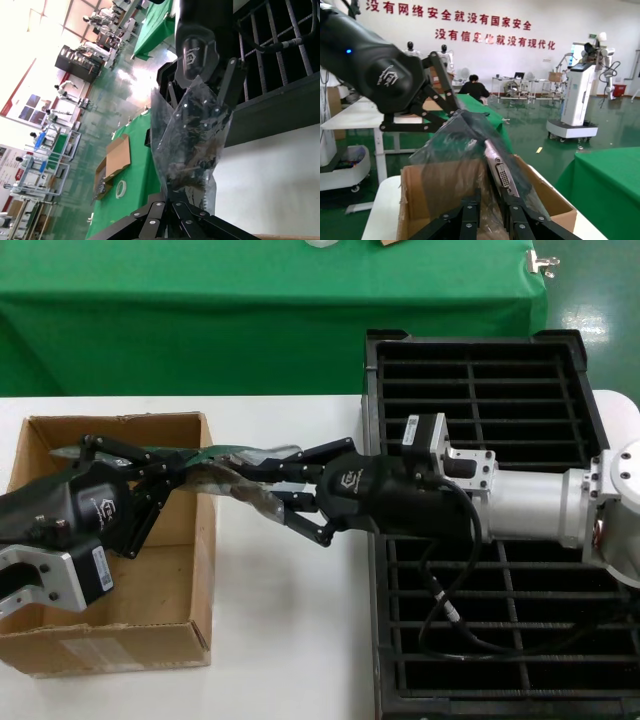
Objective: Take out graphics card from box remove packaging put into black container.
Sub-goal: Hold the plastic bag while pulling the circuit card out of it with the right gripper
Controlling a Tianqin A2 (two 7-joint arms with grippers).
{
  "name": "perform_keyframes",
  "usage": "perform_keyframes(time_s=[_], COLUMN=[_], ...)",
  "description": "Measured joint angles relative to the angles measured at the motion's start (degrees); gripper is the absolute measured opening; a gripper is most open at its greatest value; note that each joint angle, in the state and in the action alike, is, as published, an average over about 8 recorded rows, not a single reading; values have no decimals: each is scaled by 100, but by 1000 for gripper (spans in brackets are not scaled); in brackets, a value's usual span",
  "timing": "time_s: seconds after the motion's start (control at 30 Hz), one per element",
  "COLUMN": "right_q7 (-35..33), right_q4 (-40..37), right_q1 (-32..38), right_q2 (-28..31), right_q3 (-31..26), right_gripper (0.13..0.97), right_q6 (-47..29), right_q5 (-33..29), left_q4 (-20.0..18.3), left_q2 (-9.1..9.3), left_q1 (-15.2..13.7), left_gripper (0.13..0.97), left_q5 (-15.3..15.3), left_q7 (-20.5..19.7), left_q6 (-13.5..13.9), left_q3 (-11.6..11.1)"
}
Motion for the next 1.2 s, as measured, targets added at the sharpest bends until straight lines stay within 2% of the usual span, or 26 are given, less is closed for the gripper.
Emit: perform_keyframes(time_s=[0.3, 0.57, 1.2], right_q7=[-31, -11, -96], right_q4=[-114, -24, -28], right_q1=[50, -8, -34], right_q2=[-69, -8, 32], right_q3=[41, 47, 69], right_gripper=[225, 164, 135], right_q6=[25, 11, 7], right_q5=[30, 32, 40], left_q4=[0, 0, 0], left_q2=[0, 0, 0], left_q1=[0, 0, 0], left_gripper=[139, 139, 139], left_q5=[0, 0, 0], left_q7=[1, 1, 1], left_q6=[0, 0, 0], left_q3=[0, 1, 0])
